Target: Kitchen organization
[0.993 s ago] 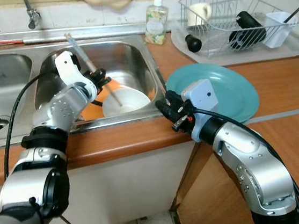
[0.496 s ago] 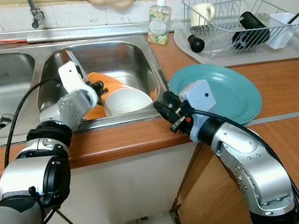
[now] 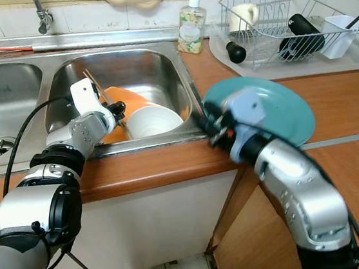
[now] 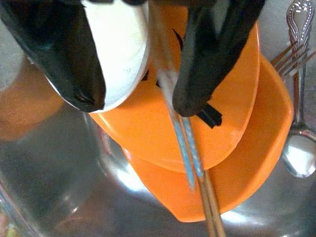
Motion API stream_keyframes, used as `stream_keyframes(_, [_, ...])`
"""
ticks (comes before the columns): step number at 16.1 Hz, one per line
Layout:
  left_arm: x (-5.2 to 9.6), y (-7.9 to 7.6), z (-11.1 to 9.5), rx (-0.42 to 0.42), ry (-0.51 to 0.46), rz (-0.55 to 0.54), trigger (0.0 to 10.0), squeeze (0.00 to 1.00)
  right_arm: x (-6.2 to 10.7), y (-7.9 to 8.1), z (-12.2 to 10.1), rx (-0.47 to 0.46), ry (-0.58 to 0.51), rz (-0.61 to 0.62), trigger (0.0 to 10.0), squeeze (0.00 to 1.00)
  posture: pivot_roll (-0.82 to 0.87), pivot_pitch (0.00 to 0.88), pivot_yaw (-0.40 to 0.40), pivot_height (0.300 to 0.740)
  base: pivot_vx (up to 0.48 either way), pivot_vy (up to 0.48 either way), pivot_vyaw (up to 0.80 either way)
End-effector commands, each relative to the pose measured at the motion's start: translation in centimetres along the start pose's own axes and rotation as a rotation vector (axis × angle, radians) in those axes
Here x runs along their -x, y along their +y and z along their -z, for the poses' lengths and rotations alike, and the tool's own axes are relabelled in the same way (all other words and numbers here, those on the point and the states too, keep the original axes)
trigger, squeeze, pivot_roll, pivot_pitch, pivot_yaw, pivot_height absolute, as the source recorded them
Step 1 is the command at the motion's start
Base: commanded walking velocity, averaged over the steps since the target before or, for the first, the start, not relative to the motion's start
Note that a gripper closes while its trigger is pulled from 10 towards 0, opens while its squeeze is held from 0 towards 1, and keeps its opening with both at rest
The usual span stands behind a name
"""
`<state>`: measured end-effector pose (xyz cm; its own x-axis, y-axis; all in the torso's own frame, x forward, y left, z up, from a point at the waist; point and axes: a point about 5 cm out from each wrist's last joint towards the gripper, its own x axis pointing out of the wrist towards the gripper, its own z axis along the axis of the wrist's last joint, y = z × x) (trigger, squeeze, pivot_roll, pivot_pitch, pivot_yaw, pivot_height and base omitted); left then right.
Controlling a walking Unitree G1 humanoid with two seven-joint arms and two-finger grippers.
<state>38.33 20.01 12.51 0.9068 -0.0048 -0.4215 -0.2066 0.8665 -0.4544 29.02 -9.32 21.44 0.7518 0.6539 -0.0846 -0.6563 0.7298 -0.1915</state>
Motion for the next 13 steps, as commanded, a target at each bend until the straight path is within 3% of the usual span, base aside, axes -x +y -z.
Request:
stream_keyframes(1, [0.0, -0.2, -0.5, -0.058, 0.002, 0.017, 10.0, 1.00, -0.1, -0.4, -0.2, 0.002, -0.008, 0.025, 10.0, 0.00, -0.13, 0.000, 0.114, 0.740, 0.000, 0.000, 0.00])
stream_keyframes(2, [0.0, -0.7, -0.2, -0.142, 0.018, 0.046, 10.0, 1.00, 0.0, -1.0, -0.2, -0.003, -0.007, 0.060, 10.0, 0.00, -0.13, 0.000, 0.114, 0.740, 0.000, 0.000, 0.00])
stream_keyframes(3, [0.0, -0.8, -0.2, -0.163, 0.016, 0.048, 10.0, 1.00, 0.0, -1.2, -0.2, -0.009, -0.008, 0.073, 10.0, 0.00, -0.13, 0.000, 0.114, 0.740, 0.000, 0.000, 0.00])
stream_keyframes(5, [0.0, -0.8, -0.7, -0.324, -0.028, 0.044, 10.0, 1.00, 0.3, -3.6, 0.0, -0.078, 0.003, 0.238, 10.0, 0.00, -0.13, 0.000, 0.115, 0.740, 0.000, 0.000, 0.00])
stream_keyframes(6, [0.1, -0.9, -0.7, -0.412, -0.038, 0.056, 10.0, 1.00, 0.6, -4.9, 0.2, -0.123, 0.010, 0.312, 10.0, 0.37, -0.13, 0.000, 0.115, 0.740, 0.000, 0.000, 0.00])
stream_keyframes(7, [0.2, -0.9, -0.8, -0.471, -0.049, 0.068, 10.0, 1.00, 1.0, -5.8, 0.3, -0.147, 0.012, 0.352, 10.0, 1.00, -0.13, 0.000, 0.115, 0.740, 0.000, 0.000, 0.00])
stream_keyframes(8, [0.4, -1.0, -1.1, -0.494, -0.089, 0.104, 10.0, 1.00, 1.4, -6.7, 0.5, -0.152, 0.016, 0.387, 10.0, 1.00, -0.13, 0.000, 0.117, 0.740, 0.000, 0.000, 0.00])
stream_keyframes(9, [0.7, -1.2, -1.2, -0.507, -0.124, 0.148, 10.0, 0.87, 1.9, -7.4, 0.6, -0.158, 0.023, 0.424, 10.0, 1.00, -0.13, 0.000, 0.113, 0.740, 0.000, 0.000, 0.00])
stream_keyframes(10, [0.7, -1.2, -1.2, -0.507, -0.124, 0.148, 10.0, 0.87, 1.9, -7.4, 0.6, -0.158, 0.023, 0.424, 10.0, 1.00, -0.13, 0.000, 0.113, 0.740, 0.000, 0.000, 0.00])
stream_keyframes(11, [1.4, -1.2, -1.1, -0.584, -0.159, 0.229, 10.0, 0.19, 2.7, -8.6, 1.1, -0.172, 0.051, 0.477, 10.0, 1.00, -0.14, 0.000, 0.107, 0.740, 0.000, 0.000, 0.00])
stream_keyframes(13, [2.4, -1.5, -0.5, -0.640, -0.192, 0.344, 10.0, 0.00, 3.7, -10.0, 2.2, -0.205, 0.123, 0.559, 10.0, 1.00, -0.13, 0.000, 0.094, 0.740, 0.000, 0.000, 0.00])
